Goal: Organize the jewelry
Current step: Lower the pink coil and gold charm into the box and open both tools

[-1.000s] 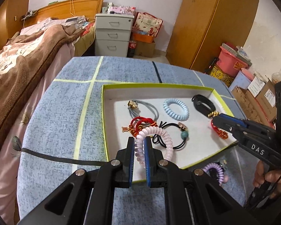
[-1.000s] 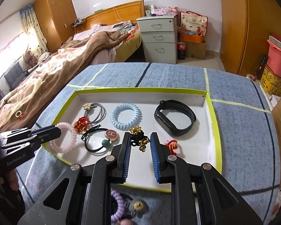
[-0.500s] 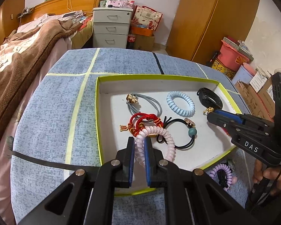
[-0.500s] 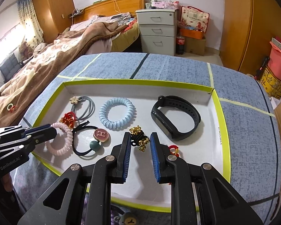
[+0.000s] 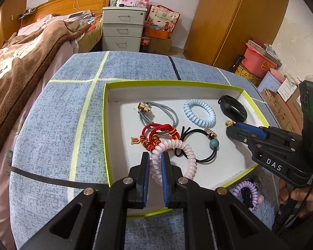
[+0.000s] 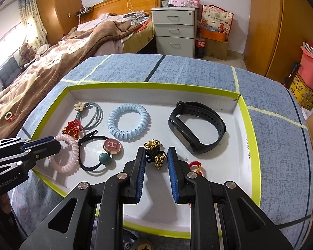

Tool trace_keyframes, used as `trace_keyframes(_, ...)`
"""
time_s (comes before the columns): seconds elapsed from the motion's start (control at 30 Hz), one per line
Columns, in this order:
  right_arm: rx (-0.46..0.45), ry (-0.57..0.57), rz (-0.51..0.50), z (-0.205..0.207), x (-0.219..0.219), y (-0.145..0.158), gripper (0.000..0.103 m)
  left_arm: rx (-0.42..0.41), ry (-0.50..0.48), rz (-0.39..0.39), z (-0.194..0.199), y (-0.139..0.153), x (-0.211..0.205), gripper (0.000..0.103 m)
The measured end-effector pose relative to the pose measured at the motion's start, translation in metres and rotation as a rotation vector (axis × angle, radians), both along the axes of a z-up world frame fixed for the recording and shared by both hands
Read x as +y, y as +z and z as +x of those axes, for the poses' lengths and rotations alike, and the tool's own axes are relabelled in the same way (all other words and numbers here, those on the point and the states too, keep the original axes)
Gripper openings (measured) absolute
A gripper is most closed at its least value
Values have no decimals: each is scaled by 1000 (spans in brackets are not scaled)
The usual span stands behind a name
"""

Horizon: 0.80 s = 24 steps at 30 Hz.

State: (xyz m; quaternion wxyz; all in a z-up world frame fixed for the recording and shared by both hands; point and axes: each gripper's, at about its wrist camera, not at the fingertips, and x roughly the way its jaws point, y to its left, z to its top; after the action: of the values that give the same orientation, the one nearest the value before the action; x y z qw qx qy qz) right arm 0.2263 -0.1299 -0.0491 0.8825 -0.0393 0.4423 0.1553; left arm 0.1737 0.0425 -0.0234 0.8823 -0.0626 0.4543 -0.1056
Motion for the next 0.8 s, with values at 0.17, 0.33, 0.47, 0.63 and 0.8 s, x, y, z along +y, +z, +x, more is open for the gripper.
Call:
trace_keyframes(0.17, 1, -1, 4, -1, 0, 0, 26, 1, 1, -6, 0, 0, 0, 17)
trace_keyframes(0.33, 0, 5, 19, -3, -1, 1, 38, -3, -7, -27, -1, 0, -2, 27)
trace_keyframes(0.47, -5, -7, 21, -5, -4, 3, 38, -11, -8, -22, -6, 3, -4, 35)
trace_keyframes(0.63, -19, -11, 35, -11, -6, 8, 39, -19, 10, -18, -13, 7, -3, 41)
trace_keyframes(0.8, -36, -14, 43, -21, -8, 16, 39, -36, 17, -2, -23, 14, -6, 44)
